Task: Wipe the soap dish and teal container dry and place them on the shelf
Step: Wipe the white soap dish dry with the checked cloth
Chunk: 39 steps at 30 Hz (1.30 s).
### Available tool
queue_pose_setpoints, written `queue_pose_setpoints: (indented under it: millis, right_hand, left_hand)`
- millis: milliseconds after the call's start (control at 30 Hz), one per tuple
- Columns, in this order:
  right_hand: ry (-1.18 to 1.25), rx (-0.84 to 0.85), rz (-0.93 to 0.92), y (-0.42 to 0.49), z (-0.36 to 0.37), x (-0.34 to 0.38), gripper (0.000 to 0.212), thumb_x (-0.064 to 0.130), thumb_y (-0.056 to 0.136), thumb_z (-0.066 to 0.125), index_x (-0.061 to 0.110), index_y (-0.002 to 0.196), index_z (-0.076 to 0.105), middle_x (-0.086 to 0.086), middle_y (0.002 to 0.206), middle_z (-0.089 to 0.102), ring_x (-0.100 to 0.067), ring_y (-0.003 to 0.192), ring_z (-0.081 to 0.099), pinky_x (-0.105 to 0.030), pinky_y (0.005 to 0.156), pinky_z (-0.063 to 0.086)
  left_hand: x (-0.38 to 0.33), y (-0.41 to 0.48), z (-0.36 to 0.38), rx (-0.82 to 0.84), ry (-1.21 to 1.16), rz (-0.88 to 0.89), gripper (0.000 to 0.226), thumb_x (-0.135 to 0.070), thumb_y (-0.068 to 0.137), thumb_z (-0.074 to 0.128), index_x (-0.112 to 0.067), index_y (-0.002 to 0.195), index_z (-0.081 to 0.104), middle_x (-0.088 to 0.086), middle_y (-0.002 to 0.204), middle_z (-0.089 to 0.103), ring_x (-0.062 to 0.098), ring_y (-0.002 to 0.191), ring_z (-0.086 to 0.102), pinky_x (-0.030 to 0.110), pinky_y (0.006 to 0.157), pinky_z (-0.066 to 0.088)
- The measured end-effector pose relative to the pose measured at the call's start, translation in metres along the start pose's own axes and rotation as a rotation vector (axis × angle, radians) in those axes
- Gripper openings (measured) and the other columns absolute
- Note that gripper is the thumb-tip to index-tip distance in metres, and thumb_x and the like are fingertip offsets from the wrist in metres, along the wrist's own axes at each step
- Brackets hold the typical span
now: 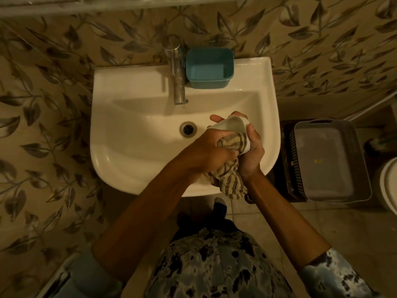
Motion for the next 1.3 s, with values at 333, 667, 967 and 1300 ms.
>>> queue_pose_setpoints:
  millis: [333, 667, 967, 1300]
  right_hand:
    - [-0.015, 0.019, 0.019, 0.007, 0.014, 0.022, 0.062, 0.055, 0.07, 0.071, 0.013, 0.111, 0.054, -0.032, 0.13, 0.052, -0.04, 0.11, 0.055, -0.046, 0.094, 0.045]
    - [-0.02, 0.09, -0.023, 0.003, 0.025, 0.028, 0.058, 0.053, 0.073, 0.069, 0.012, 0.111, 0.052, -0.029, 0.126, 0.054, -0.04, 0.111, 0.058, -0.054, 0.099, 0.042]
    - [-0.118, -0.065, 0.11, -0.009, 0.015, 0.007, 0.034, 0.053, 0.072, 0.068, 0.024, 0.089, 0.066, -0.003, 0.094, 0.074, -0.018, 0.085, 0.065, -0.028, 0.067, 0.056]
    - [0.085, 0.144, 0.387, -0.013, 0.002, 0.009, 0.082, 0.079, 0.079, 0.035, 0.023, 0.136, 0.053, -0.008, 0.127, 0.064, -0.027, 0.12, 0.058, -0.044, 0.102, 0.047]
  left_hand:
    - [0.015, -0.005, 0.005, -0.302, 0.393, 0.324, 0.035, -0.013, 0.084, 0.065, -0.015, 0.119, 0.059, 0.001, 0.107, 0.062, 0.02, 0.104, 0.058, 0.034, 0.088, 0.052]
    - [0.027, -0.02, 0.002, -0.491, 0.776, 0.336, 0.052, 0.0, 0.072, 0.063, -0.019, 0.12, 0.059, -0.001, 0.113, 0.061, 0.024, 0.106, 0.043, 0.039, 0.082, 0.034]
    - [-0.001, -0.035, 0.022, -0.383, 0.116, 0.284, 0.016, -0.018, 0.08, 0.066, -0.021, 0.095, 0.063, -0.007, 0.082, 0.066, 0.003, 0.077, 0.064, 0.017, 0.065, 0.053]
    - [0.021, -0.038, 0.004, -0.512, 0.926, 0.571, 0.041, 0.005, 0.066, 0.074, -0.011, 0.103, 0.068, 0.005, 0.099, 0.069, 0.03, 0.089, 0.059, 0.041, 0.067, 0.043]
Point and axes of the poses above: each hand's wrist, its own y-axis towards the middle knuckle, its own z-axis out of the palm, x = y × z, the point moved 3 cm from there along y, towards the middle knuckle
